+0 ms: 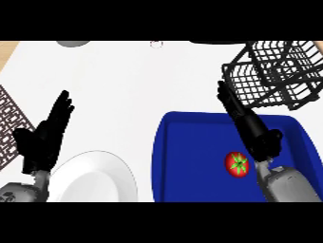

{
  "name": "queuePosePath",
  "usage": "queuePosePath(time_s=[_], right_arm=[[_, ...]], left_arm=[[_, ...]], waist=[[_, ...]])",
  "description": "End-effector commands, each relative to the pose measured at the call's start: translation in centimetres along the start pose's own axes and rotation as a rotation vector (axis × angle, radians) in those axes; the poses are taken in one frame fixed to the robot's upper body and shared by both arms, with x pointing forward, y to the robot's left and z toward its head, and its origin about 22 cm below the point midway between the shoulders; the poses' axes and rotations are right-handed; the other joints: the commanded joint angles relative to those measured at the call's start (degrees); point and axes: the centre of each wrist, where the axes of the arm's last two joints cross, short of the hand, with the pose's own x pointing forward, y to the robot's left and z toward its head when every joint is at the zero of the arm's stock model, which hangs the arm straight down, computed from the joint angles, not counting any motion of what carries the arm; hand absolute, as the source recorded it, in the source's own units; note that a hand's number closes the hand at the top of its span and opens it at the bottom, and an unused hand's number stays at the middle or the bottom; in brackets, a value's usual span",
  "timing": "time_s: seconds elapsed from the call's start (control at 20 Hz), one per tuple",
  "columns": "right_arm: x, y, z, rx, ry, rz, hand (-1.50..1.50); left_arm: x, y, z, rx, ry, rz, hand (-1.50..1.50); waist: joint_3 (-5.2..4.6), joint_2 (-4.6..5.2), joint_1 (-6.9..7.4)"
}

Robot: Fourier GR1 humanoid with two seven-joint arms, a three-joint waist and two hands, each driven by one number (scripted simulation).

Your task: Pick the tomato from the tray and place it in the tiered basket

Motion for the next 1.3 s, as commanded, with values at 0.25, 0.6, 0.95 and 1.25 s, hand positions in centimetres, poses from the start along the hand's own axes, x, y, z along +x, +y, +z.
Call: queuePosePath(time_s=[0.25, 0.6, 0.95, 1.25], right_arm=[[2.8, -6.7, -1.0, 0.184, -0.423, -0.515, 1.50], [-5.7, -10.2, 2.9, 0.347, -0.201, -0.789, -1.50], [-0.9, -23.3, 5.5, 0.564, -0.302, -0.476, -1.50], [12.7, -25.7, 5.0, 0.696, -0.274, 0.118, -1.50]], left_arm=[[3.0, -2.0, -1.0, 0.023, -0.218, -0.024, 0.00], [2.0, -3.5, -0.5, -0.020, -0.192, 0.001, 0.00], [1.7, -5.6, -0.6, -0.034, -0.183, -0.001, 0.00], [1.0, -5.2, -0.7, -0.002, -0.165, 0.005, 0.00]], waist=[[-0.40, -0.19, -0.74], [-0.56, 0.41, 0.19], [-0.80, -0.03, 0.26], [-0.92, -0.92, -1.66]])
